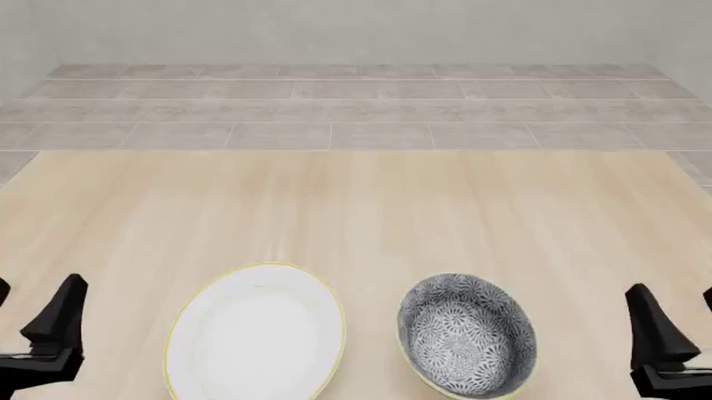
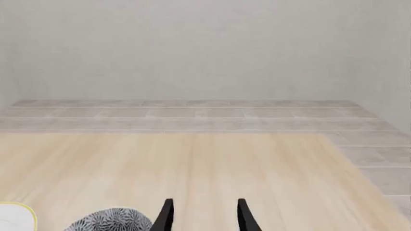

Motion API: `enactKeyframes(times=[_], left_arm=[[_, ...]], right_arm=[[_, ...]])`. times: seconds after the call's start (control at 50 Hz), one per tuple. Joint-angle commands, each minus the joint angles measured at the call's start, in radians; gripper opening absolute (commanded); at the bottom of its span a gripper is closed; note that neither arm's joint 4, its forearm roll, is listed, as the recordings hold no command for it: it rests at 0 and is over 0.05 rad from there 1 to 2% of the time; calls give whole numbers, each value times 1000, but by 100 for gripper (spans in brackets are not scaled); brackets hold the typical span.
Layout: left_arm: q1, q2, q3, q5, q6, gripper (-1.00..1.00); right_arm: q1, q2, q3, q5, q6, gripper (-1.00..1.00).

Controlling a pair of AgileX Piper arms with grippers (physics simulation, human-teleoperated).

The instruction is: Put the bowl on the plate.

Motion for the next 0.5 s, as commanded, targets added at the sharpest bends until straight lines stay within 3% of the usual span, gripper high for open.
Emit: enactKeyframes(times=[0.02,0.42,0.5], left_arm=[[-24,-105,21,45,5,100],[-23,-85,24,32,5,100],[-24,-85,24,33,6,100]], right_arm=[[1,1,-4,3,-17,100],[21,5,-65,46,0,100],[42,74,-72,8,19,100]])
